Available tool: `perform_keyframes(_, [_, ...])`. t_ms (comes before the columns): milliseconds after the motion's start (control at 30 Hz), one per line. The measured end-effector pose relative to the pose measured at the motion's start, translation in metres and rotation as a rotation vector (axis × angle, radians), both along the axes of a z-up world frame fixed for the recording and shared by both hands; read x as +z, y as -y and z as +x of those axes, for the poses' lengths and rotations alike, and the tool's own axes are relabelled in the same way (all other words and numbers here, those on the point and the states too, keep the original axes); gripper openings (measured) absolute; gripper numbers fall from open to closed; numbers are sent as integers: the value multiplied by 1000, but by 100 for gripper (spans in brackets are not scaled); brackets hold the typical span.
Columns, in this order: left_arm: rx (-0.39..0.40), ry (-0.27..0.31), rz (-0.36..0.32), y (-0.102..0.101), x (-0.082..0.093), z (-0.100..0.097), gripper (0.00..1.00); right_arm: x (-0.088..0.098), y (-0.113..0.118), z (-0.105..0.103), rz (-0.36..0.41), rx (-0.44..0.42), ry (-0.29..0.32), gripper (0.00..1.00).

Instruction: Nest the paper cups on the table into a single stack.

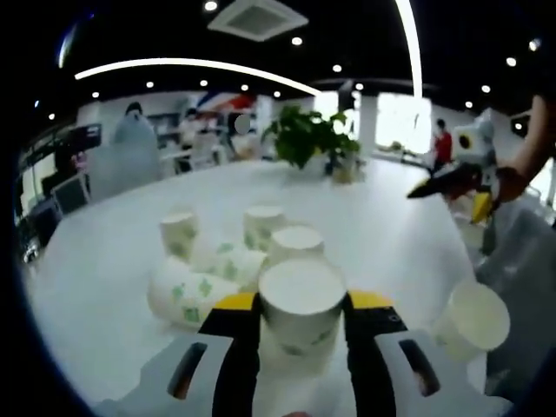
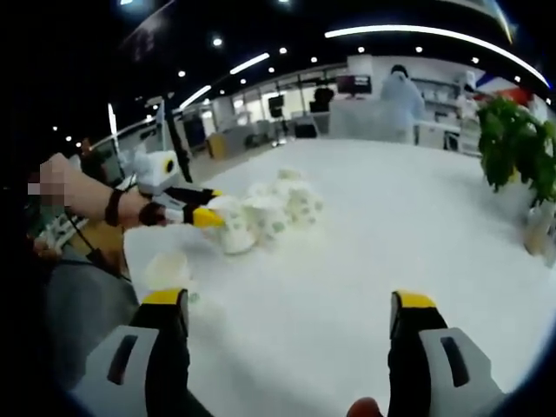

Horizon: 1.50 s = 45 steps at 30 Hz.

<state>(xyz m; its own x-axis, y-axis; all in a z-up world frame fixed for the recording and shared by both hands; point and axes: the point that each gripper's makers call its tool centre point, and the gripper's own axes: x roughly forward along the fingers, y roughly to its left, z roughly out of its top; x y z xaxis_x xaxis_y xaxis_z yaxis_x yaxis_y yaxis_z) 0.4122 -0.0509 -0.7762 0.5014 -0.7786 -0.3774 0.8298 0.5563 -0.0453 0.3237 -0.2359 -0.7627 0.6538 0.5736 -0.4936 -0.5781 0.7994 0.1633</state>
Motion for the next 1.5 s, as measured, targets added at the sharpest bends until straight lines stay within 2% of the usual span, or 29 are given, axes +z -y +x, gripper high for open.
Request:
perform_keyframes(267, [10, 5, -3, -6, 11, 0, 36, 7, -2, 0, 14, -15, 18, 94])
perform_keyframes(633, [2, 33, -4, -10, 39, -3, 36, 19, -7, -3, 49, -39, 42, 93])
perform_keyframes(767, [2, 30, -28, -9, 52, -7, 36, 24, -8, -5, 62, -50, 50, 93])
perform_keyframes(1033, [-23, 67, -39, -9, 76, -18, 36, 31, -13, -13, 81, -60, 70, 92])
perform_keyframes(1500, [-79, 85, -54, -4, 99, -47, 36, 37, -23, -30, 115, -73, 90, 89])
